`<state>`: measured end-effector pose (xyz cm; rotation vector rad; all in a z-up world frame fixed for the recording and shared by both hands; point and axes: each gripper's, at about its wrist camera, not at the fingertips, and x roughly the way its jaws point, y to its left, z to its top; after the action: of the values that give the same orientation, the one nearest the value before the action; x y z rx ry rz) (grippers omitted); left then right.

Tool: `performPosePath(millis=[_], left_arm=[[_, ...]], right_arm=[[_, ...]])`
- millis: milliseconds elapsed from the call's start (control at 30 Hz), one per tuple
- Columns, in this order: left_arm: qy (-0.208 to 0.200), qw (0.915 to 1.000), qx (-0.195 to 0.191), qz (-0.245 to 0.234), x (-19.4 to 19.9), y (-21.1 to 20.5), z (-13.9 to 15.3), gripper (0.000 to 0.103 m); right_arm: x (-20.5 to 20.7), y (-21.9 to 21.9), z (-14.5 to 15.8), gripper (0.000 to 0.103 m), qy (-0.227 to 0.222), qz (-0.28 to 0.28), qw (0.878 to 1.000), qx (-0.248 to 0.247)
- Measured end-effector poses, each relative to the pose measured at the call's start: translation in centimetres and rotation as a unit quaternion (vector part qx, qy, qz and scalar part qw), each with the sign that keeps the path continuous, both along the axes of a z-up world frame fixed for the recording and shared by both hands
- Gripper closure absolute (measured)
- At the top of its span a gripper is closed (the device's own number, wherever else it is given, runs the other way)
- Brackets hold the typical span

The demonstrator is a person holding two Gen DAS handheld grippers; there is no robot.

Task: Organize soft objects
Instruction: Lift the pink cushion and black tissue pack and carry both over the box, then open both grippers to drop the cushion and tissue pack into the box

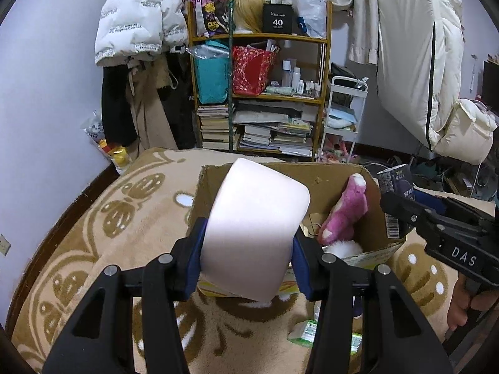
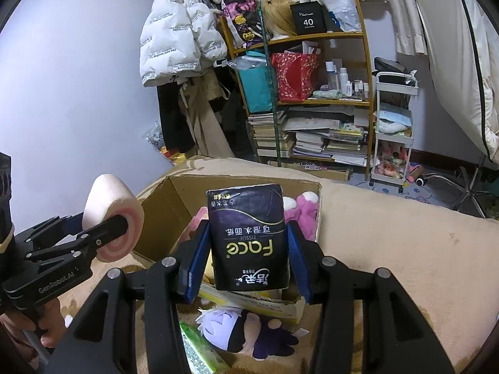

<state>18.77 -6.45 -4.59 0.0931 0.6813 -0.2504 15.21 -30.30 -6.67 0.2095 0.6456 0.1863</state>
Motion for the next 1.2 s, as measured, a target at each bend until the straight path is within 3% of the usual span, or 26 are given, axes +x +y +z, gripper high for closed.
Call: performPosePath(millis=[600, 933, 1100, 1200], left_arm=[[0.023, 0.9997, 0.001, 0.000, 2.0, -0.7, -0.9, 0.054], [0.047, 0.9983, -0.032, 0.010, 3.1, 0.8, -1.7, 0.054], [0.058, 0.9978, -0.030, 0.011, 3.4, 0.9, -2.1, 0.052], [0.063, 0.9973, -0.034, 0.018, 3.6, 1.0, -2.2, 0.046]], right_arm=[[1.5, -0.2, -1.5, 0.052, 0.017, 0.000, 1.000, 0.013], [2.0, -0.3, -2.4, 0.051, 0.033, 0.001, 0.999, 0.019], [2.1, -0.4, -2.9, 0.051, 0.043, 0.003, 0.999, 0.033], [2.3, -0.4, -3.3, 0.051, 0.050, 0.003, 0.998, 0.034]])
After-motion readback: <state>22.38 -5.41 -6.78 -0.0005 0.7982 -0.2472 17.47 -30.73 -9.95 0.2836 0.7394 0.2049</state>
